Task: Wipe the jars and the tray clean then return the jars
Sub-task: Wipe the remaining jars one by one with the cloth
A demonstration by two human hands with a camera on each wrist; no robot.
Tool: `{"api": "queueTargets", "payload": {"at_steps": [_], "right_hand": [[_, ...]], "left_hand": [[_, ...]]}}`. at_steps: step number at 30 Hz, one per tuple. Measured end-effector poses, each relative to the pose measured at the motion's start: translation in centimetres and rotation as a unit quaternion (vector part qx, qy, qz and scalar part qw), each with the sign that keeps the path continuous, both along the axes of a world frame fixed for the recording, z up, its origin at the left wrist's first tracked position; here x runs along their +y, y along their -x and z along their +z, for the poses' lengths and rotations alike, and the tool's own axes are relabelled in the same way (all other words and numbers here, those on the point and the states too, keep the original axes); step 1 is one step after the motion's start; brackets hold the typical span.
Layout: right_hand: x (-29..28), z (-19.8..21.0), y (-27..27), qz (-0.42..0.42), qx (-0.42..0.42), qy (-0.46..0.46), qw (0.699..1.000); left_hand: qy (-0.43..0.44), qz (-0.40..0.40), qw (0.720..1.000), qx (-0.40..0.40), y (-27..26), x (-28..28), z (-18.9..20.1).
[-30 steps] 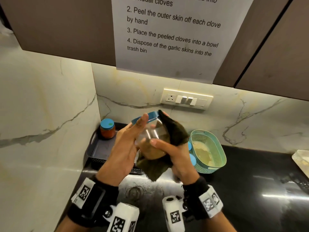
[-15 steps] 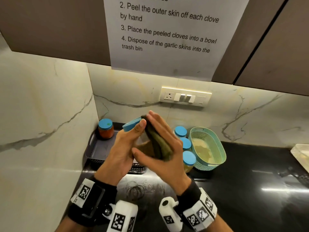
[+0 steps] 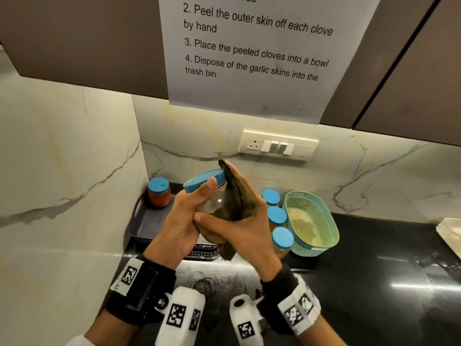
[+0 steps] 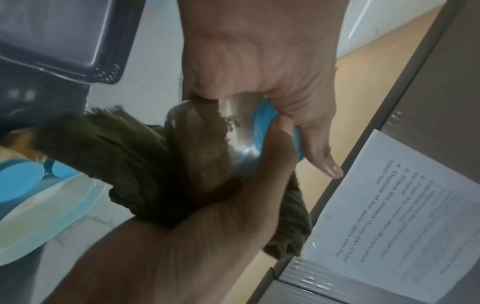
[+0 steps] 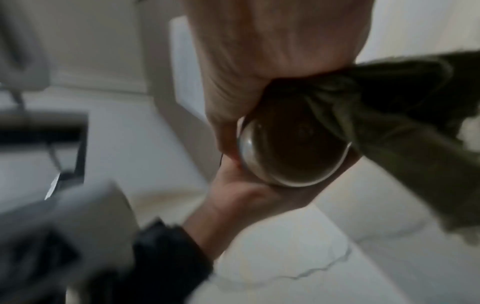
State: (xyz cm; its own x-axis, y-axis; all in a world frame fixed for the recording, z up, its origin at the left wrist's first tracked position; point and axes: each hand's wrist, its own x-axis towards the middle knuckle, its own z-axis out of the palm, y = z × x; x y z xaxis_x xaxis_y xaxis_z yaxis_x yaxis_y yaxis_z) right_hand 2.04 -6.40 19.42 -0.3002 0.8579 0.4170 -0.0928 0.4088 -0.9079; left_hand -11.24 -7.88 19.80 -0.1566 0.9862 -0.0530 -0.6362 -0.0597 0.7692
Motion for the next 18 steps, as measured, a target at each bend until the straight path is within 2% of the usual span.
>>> {"api": "queueTargets", "payload": {"at_steps": [1, 3, 5, 9, 11, 13, 14, 16, 18], "right_hand": [[-0.3, -0.1, 0.1, -0.01, 0.002, -0.011, 1.0], [-0.6, -1.0, -0.2, -0.05, -0.034, -0.12, 0.991], [-0.1, -1.9, -0.6, -0.058, -0.048, -0.175, 0.982], [-0.2, -1.3, -0.3, -0.03, -0.016, -0.053, 0.998], [-0.7, -2.0, -0.1, -0.065, -0.025, -0.073, 0.995], [-0.9, -2.7, -0.6, -0.091, -0.038, -0.159, 0.982], [-0.1, -3.0, -1.0, -0.081, -0.045, -0.167, 0.982], [0.3, -2.5, -1.1, -0.032, -0.024, -0.106, 0.994], [-0.1, -1.3, -0.8, -0.02, 0.006, -0.045, 0.999]], "left_hand": [[-0.003, -0.013, 1.0, -0.022, 0.1, 0.0, 0.0], [-0.006, -0.046, 0.997, -0.059, 0.3, 0.1, 0.1], [0.006, -0.05, 0.997, -0.059, 0.0, 0.2, 0.2], [0.015, 0.013, 1.0, 0.003, -0.6, 0.7, 0.5], [0.014, -0.013, 1.0, -0.016, -0.3, 0.5, 0.9], [0.019, -0.04, 0.999, -0.014, -0.2, 0.4, 1.1], [0.021, -0.031, 0.999, -0.008, -0.3, 0.3, 1.2], [0.016, 0.0, 1.0, 0.006, -0.8, 0.4, 1.2], [0.014, 0.026, 0.999, 0.022, -1.0, 0.5, 1.2]]}}
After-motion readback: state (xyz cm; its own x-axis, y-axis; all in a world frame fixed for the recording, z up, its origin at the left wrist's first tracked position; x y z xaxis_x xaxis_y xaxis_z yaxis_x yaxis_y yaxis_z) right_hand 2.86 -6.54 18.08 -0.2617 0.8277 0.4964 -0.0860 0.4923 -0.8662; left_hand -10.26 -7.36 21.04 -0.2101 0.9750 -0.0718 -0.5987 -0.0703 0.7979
